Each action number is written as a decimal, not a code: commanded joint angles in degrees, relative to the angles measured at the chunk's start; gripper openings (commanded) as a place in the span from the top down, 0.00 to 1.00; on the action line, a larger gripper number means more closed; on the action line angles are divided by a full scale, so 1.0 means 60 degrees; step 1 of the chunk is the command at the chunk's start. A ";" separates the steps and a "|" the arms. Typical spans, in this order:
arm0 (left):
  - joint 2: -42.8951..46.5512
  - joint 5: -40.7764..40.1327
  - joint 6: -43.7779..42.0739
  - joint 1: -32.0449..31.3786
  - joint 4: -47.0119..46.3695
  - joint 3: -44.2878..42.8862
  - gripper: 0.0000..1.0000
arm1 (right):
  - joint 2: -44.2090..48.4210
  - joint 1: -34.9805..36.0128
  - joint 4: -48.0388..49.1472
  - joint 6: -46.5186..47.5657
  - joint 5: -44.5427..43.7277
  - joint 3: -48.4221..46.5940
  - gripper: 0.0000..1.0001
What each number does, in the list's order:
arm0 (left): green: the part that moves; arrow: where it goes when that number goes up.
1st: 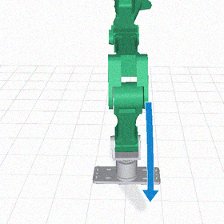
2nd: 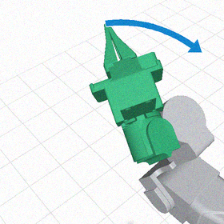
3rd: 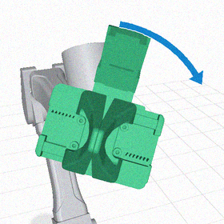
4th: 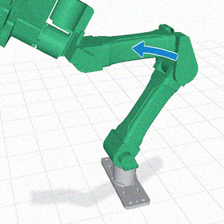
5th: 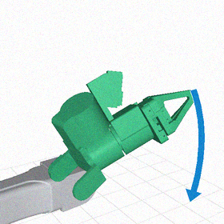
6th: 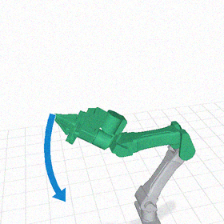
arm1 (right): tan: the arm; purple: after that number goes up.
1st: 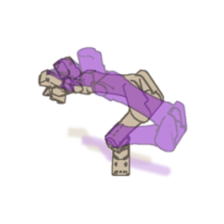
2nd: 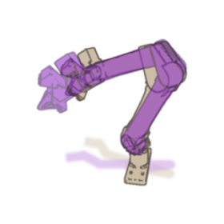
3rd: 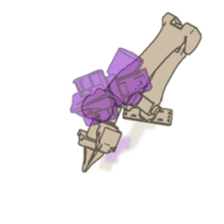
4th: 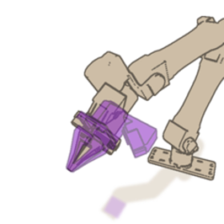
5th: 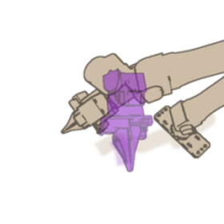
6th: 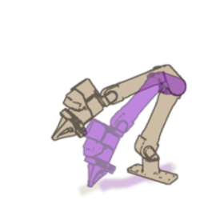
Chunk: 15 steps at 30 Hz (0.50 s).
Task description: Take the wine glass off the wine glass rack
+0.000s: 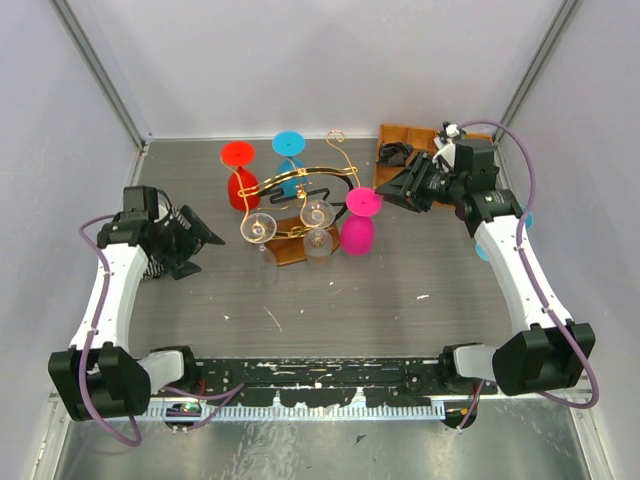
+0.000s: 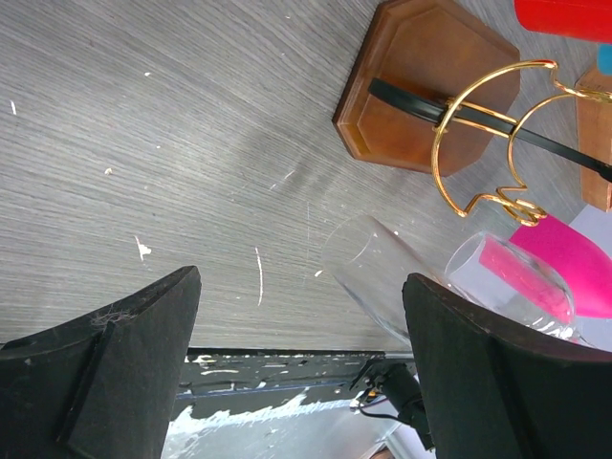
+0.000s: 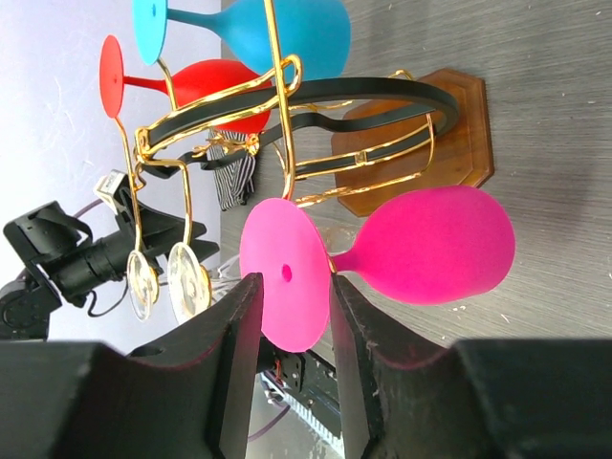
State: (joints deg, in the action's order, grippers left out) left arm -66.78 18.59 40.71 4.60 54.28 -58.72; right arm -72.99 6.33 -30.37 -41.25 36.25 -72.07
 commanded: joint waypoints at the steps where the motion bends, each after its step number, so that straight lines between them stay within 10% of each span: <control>1: 0.0290 0.0202 -0.0017 0.0010 0.0099 0.0093 0.07 | 0.0337 0.0070 0.0107 0.0286 0.0053 0.0127 0.60; 15: 0.0276 0.0235 0.0061 0.0010 0.0057 0.0189 0.07 | 0.0386 0.0318 0.0387 0.0207 0.0265 0.0228 0.67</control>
State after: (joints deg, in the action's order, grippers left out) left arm -66.00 18.61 40.75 4.60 54.28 -58.72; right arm -72.99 7.07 -31.18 -40.45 36.25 -70.26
